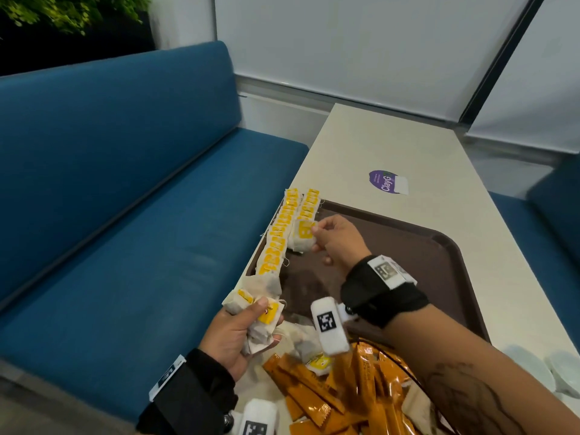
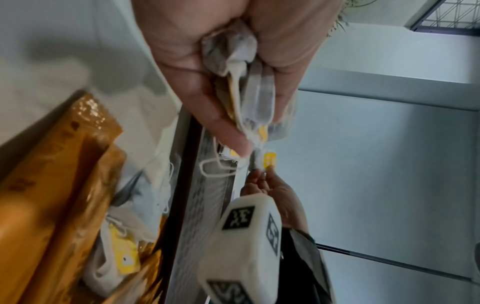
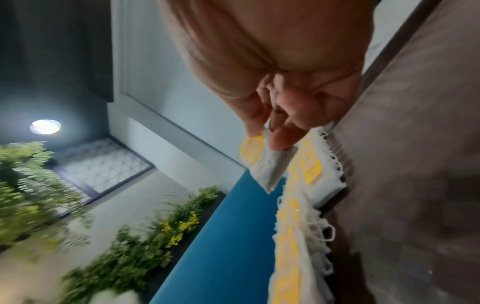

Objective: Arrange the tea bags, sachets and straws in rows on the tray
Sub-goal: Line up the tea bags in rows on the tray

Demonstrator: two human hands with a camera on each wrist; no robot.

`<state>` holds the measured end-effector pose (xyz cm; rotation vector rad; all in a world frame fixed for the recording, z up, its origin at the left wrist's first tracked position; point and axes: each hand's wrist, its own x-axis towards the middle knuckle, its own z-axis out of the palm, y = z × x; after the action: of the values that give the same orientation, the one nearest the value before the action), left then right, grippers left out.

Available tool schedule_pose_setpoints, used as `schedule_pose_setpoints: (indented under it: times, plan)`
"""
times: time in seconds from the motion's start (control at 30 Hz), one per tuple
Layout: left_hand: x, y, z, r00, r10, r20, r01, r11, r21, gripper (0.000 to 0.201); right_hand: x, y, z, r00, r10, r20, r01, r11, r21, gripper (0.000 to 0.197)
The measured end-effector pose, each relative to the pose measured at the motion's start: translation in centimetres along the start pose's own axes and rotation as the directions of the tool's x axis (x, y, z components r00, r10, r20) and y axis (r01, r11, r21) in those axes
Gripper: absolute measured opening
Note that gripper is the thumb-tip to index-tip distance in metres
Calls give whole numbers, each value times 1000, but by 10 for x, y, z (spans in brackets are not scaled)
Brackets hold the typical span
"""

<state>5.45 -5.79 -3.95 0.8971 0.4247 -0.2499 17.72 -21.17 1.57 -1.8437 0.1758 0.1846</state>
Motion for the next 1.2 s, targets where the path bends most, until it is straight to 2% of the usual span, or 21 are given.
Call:
schedule_pose_setpoints:
  times: [0.13,0.2,0.3,0.37,0.43,0.6,0.67,0.77,0.83,0.9,0.97,1.07,1.13,1.2]
  plan:
    - [4,3,1,1000,1,-5,-1,1000,-5,14,32,13,12,990,140,-32,-138,990,39,22]
    - [4,4,2,1000,-3,-3,3,1000,-2,11,42,17,17,982,189,7,-188,979,-77,23]
    - [4,6,1,1000,-9,5,9,1000,-4,10,48,18,22,962,267,62,-242,933,-265,11]
    - [4,6,0,1000,-14,6,14,1000,-1,10,54,17,26,931,353,92,-316,906,-280,32]
    - [3,6,0,1000,-14,6,14,1000,3,10,55,12,30,896,424,132,-374,881,-291,41]
    - [-1,7,0,1000,-12,7,12,1000,18,13,64,10,32,901,428,72,-401,884,-241,33]
    - [-2,7,1,1000,-13,12,13,1000,27,15,62,8,30,908,408,93,-372,889,-268,26]
    - [-6,8,3,1000,-12,25,12,999,31,9,49,4,19,933,358,36,-338,908,-246,16]
    - [-8,9,4,999,-8,36,7,999,37,9,32,1,9,970,238,38,-227,954,-197,7]
    - [-10,10,7,999,-2,47,1,999,32,9,9,-3,0,983,122,137,-106,987,-118,14]
    - [-12,10,11,998,-8,57,6,1000,31,9,-16,-10,-9,949,67,309,-33,993,-115,24]
    - [-16,8,17,997,-16,71,14,999,33,9,-47,-16,-16,869,52,491,82,965,-247,23]
    - [-18,7,22,996,-22,87,19,999,29,9,-62,-13,-15,856,16,517,145,952,-270,20]
    - [-20,6,24,995,-29,92,26,999,31,10,-73,-6,-10,889,-57,455,171,962,-214,13]
